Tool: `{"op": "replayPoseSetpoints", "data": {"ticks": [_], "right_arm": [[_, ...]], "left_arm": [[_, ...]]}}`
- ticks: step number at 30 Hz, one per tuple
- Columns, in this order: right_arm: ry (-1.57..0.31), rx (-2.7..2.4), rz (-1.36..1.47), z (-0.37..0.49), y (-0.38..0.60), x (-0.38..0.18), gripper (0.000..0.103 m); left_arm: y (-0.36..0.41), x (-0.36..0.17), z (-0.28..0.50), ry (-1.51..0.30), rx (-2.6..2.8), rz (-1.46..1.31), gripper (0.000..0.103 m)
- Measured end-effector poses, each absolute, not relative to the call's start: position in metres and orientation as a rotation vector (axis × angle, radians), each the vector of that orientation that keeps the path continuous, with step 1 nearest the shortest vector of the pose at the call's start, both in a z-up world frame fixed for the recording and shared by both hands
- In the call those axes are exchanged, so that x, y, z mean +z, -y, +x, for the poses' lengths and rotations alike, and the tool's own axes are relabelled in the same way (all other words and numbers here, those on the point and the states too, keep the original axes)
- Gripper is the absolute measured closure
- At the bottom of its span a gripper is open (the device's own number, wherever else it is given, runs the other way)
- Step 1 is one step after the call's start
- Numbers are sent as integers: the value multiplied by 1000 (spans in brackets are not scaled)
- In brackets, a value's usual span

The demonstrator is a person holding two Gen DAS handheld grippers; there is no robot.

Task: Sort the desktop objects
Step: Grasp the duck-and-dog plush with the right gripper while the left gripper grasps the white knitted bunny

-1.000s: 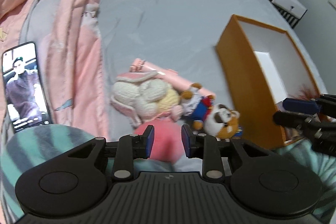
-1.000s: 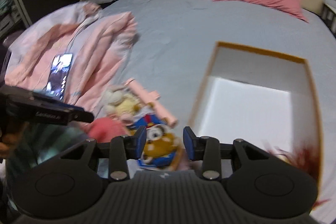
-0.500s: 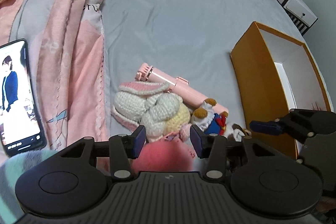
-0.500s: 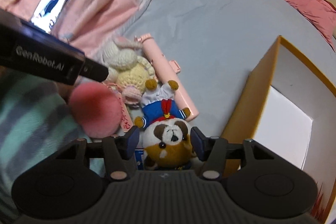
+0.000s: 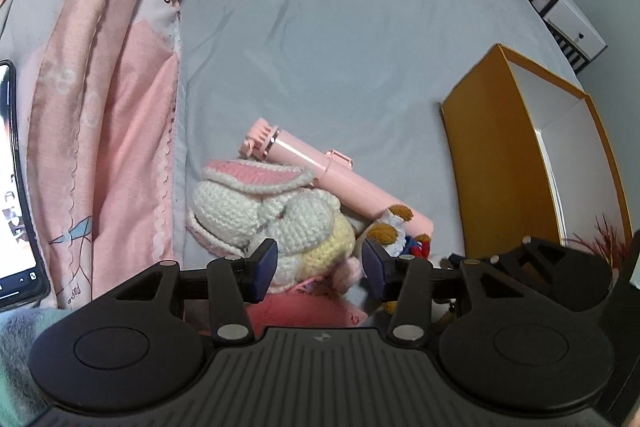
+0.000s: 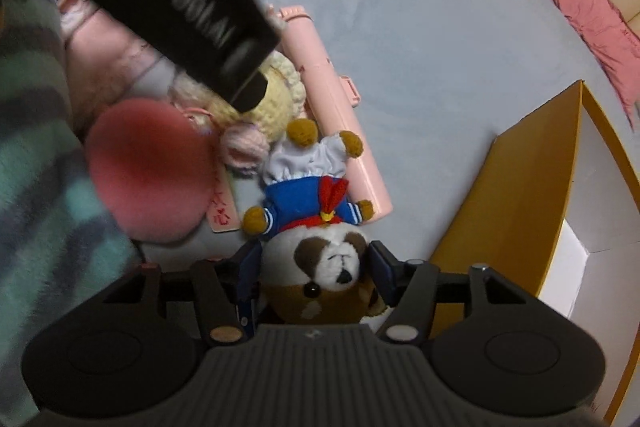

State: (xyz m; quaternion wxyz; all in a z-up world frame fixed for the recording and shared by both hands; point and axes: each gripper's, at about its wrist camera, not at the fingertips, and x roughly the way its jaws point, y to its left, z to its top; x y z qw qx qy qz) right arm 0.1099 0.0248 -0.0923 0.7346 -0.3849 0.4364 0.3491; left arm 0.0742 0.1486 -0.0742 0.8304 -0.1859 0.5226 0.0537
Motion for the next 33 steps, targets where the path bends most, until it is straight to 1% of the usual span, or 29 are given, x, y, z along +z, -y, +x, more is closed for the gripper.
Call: {"op": "replayPoseSetpoints", "data": {"ticks": [2,4,8,12,13,14,15,23,24,33], "right_arm": [[-974,761,-789,116,-21,-88,49],[-1009,764,-699,125,-13,-79,51],[-1020,781,-581,133,3,-52,51],[-967,772,-519,139,15,-25,51],[-950,763,-504,141,18,-20,51],[-939,758,-491,144,20,-18,51],[-930,752,-475,147,22,-15,51],[-943,740,-377,154,26,-16,51],[-944,739,-373,156,15,-18,51],[-930,728,-323,154,21,-13,51]], "left_arm": [[-150,-74,75,-1098,129,-397,48],[-151,-73,76,-1092,136,-398,48],[-150,-76,82,-1091,158,-390,48],[-150,-81,92,-1093,185,-399,48],[-150,-82,94,-1094,188,-395,49],[-149,-82,95,-1097,189,-385,53],[-147,-83,95,-1095,193,-369,62],[-140,-75,84,-1073,94,-329,73],[-138,-73,82,-1063,77,-318,79],[-131,-49,62,-981,32,-315,80]]}}
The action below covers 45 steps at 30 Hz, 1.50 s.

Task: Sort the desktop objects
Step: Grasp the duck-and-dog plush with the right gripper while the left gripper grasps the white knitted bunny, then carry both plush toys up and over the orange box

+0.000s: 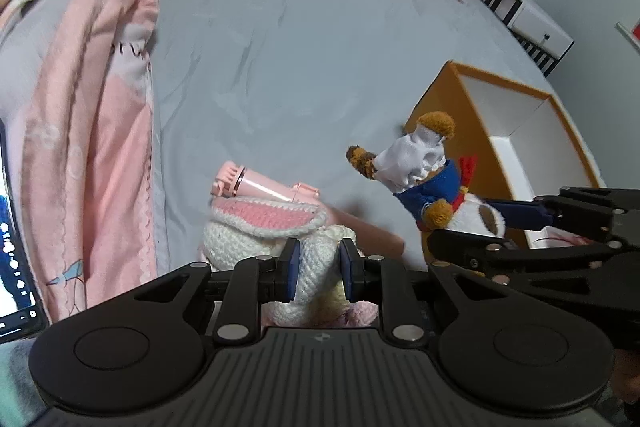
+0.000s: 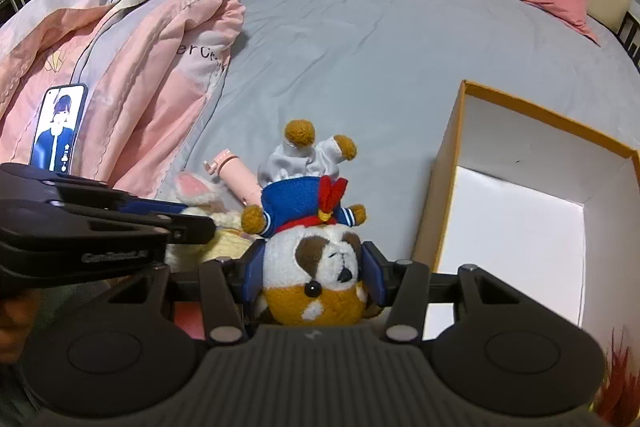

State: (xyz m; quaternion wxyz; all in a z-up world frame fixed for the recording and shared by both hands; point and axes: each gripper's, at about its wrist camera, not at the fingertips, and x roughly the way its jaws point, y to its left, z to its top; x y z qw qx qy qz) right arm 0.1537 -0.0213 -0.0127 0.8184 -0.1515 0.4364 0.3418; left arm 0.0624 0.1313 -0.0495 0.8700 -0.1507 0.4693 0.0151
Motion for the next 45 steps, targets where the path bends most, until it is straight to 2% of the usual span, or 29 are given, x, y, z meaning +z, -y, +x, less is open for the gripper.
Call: {"op": "replayPoseSetpoints", "data": {"ticks": [23,35,40,45], "right_arm": [[-853,738,-120,130,92,38,51],[-737,669,17,146,164,85,51],[-751,594,75,178,195,82,51],[-859,559,128,216,215,50,51]], "left_arm": [[-90,27,29,-783,-117,-204,80],[-29,72,59,-669,-218,-20,80],[14,74,87,-646,-297,87,80],[64,43,120,-699,-371,290,80]]}}
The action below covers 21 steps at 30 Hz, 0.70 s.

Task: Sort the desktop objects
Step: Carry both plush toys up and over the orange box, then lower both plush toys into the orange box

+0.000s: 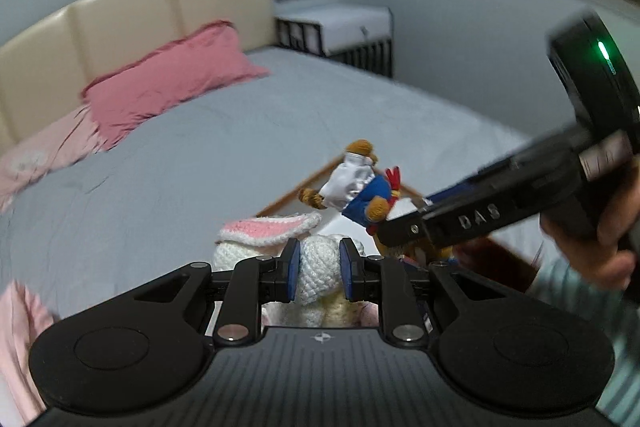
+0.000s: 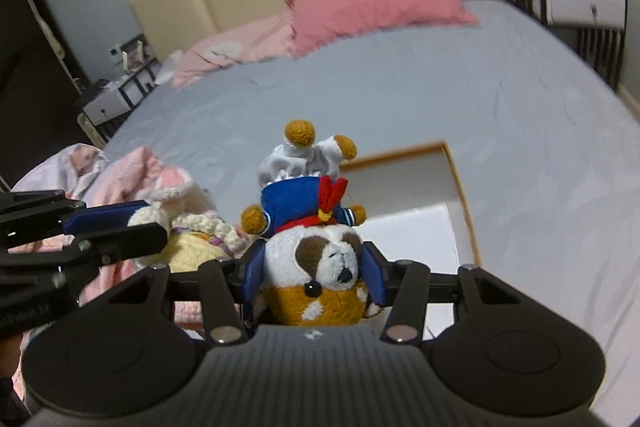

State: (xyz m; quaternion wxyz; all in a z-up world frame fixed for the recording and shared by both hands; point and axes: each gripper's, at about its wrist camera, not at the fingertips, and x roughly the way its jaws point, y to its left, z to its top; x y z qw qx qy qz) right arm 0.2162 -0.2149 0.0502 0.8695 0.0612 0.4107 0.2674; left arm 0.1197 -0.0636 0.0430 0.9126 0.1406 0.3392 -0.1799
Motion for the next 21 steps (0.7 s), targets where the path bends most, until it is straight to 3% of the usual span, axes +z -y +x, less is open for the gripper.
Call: {"op": "replayPoseSetpoints", "data": {"ticks": [9,21], "right_arm": [[-1081,535,74,253,206,-14,50],[-1193,521,-6,276,189,-42,50]], "left_arm": [[83,-28,155,-817,-520,411,80],[80,-50,158,-849,-650,491,79]]}}
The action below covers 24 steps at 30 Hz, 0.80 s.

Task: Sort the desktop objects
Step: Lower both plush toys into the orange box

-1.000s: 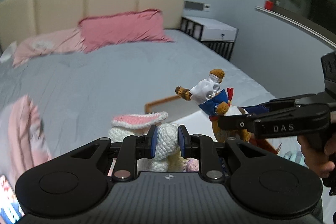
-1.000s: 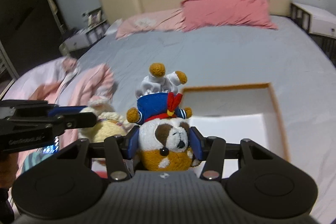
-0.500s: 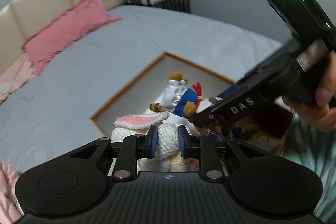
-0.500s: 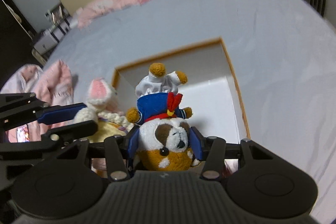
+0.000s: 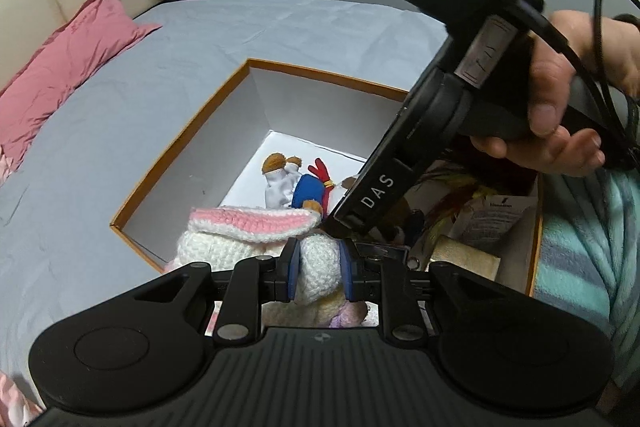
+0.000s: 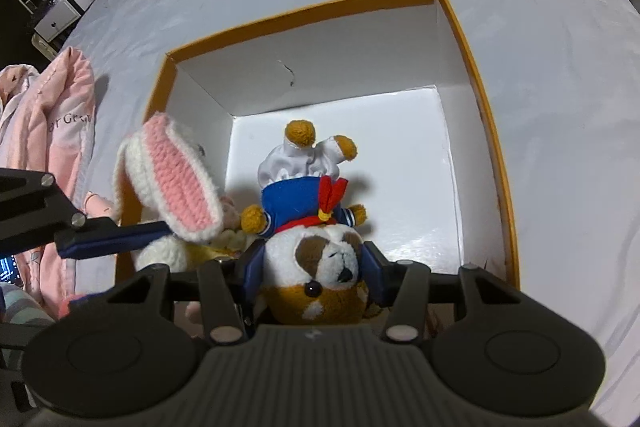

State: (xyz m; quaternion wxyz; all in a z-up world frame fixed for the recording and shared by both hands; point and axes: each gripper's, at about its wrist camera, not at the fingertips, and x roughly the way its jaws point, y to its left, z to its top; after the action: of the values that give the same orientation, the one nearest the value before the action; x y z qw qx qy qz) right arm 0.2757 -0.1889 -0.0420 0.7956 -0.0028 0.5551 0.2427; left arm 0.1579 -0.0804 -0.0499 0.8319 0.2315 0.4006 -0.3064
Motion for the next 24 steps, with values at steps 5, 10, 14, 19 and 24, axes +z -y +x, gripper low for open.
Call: {"op": "replayPoseSetpoints", "data": {"ticks": [5,10,14,19,24], "right_arm": [[-1210,509,-6,276,189,-45,50],[-1209,505,-4,275,190,-43,50],[-1199,488,4,276,195,-40,50],[-1195,486,-5,274,196,-39,50],[-1196,493,8,275,197,-39,50]], "left_arm": [[87,-55,154,-835,-660,532,79],[91,-56,155,-828,-670,516,79],[98,-53,156,-812,-695,514,79],[103,-58,160,-825,-697,513,79],[104,-70,166,-844,-698,532,79]]}}
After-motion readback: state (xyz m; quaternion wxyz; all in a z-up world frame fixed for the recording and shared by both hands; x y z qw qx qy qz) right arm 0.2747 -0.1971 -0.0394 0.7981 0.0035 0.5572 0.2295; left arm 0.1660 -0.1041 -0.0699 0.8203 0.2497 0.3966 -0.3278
